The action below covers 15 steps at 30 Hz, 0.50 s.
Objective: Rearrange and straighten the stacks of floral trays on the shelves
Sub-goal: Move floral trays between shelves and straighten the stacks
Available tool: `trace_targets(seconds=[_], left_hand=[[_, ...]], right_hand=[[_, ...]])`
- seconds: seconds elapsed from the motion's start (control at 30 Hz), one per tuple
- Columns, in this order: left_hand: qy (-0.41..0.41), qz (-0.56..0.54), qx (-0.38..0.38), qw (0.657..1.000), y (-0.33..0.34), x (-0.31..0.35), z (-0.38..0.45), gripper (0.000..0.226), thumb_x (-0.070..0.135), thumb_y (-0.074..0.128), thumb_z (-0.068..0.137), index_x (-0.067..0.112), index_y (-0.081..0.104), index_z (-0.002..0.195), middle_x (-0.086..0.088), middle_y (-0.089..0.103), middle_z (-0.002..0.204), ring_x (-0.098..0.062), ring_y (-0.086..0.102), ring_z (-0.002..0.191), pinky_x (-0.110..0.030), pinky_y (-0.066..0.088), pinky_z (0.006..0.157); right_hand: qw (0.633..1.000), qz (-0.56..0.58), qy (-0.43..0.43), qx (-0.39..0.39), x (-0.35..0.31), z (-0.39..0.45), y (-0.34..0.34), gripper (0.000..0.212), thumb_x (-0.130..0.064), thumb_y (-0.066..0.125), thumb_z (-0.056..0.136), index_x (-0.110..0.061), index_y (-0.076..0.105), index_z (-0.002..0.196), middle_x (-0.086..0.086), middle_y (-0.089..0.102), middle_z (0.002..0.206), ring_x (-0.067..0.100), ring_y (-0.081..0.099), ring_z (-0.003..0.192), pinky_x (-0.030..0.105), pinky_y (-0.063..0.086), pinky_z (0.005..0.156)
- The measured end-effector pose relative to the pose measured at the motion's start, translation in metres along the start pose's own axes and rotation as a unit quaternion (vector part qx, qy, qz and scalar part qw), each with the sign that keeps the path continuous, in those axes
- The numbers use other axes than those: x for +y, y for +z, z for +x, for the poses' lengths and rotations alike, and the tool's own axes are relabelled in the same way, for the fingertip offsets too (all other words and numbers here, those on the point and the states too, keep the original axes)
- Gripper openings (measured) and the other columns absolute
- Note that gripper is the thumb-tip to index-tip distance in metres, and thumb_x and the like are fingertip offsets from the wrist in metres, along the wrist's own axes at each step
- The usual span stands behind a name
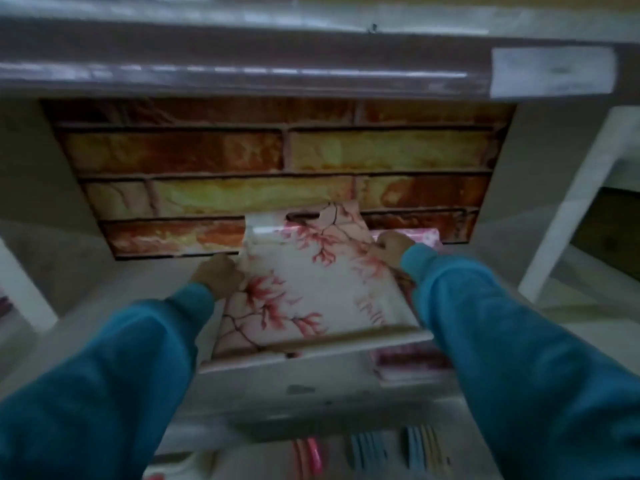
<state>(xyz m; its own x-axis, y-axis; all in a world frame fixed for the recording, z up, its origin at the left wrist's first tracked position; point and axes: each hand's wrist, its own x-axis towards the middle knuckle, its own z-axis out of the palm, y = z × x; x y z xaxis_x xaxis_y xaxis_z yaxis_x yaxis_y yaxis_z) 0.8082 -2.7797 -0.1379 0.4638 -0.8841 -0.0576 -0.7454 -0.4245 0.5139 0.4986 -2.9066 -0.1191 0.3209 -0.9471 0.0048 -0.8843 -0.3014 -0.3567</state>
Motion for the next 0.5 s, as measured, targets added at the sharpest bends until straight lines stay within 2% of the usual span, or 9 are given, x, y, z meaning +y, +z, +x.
trace_targets(seconds=[0.07,0.13,0.27,0.4,0.5], left_hand=[[0.035,-0.041,0.001,0.999,0.025,0.039,-0.003,0.017,0.017,0.064,0.084,0.002,0.061,0.093,-0.017,0.064,0.096,-0.038,0.063,0.101,-0.039,0.050,0.080],[0.059,-0.078,-0.006,0.995,0.049,0.072,-0.008,0.023,0.021,0.065,0.085,0.007,0.056,0.102,-0.017,0.064,0.109,-0.036,0.061,0.104,-0.038,0.050,0.083],[0.067,-0.067,-0.024,0.995,0.100,0.124,-0.019,0.045,0.029,0.059,0.088,0.006,0.049,0.125,-0.016,0.057,0.125,-0.035,0.055,0.115,-0.030,0.042,0.085],[0.065,-0.035,-0.026,0.997,0.136,0.149,-0.033,0.043,0.029,0.053,0.091,0.005,0.047,0.126,-0.022,0.055,0.127,-0.039,0.054,0.116,-0.034,0.044,0.090],[0.064,0.015,-0.016,0.998,0.148,0.154,-0.039,0.040,0.027,0.050,0.092,0.003,0.048,0.123,-0.025,0.056,0.126,-0.041,0.054,0.115,-0.038,0.044,0.093]], right_hand=[[1.000,-0.009,0.019,0.015,0.044,-0.005,-0.019,0.050,-0.042,0.049,0.095,0.005,0.064,0.104,0.026,0.065,0.106,0.036,0.062,0.102,0.030,0.042,0.077],[0.999,-0.018,0.037,0.022,0.085,-0.013,-0.031,0.049,-0.040,0.047,0.097,0.005,0.064,0.103,0.027,0.065,0.111,0.036,0.062,0.101,0.032,0.046,0.082],[0.997,-0.036,0.067,0.033,0.155,-0.027,-0.041,0.046,-0.041,0.045,0.097,-0.006,0.062,0.121,0.021,0.060,0.127,0.036,0.058,0.114,0.033,0.042,0.097],[0.995,-0.038,0.096,0.004,0.197,-0.027,-0.038,0.045,-0.044,0.044,0.096,-0.006,0.062,0.111,0.017,0.063,0.120,0.032,0.060,0.106,0.030,0.042,0.086],[0.995,-0.018,0.098,-0.006,0.211,-0.020,-0.030,0.044,-0.045,0.049,0.094,-0.005,0.062,0.107,0.018,0.064,0.115,0.033,0.061,0.104,0.031,0.045,0.085]])
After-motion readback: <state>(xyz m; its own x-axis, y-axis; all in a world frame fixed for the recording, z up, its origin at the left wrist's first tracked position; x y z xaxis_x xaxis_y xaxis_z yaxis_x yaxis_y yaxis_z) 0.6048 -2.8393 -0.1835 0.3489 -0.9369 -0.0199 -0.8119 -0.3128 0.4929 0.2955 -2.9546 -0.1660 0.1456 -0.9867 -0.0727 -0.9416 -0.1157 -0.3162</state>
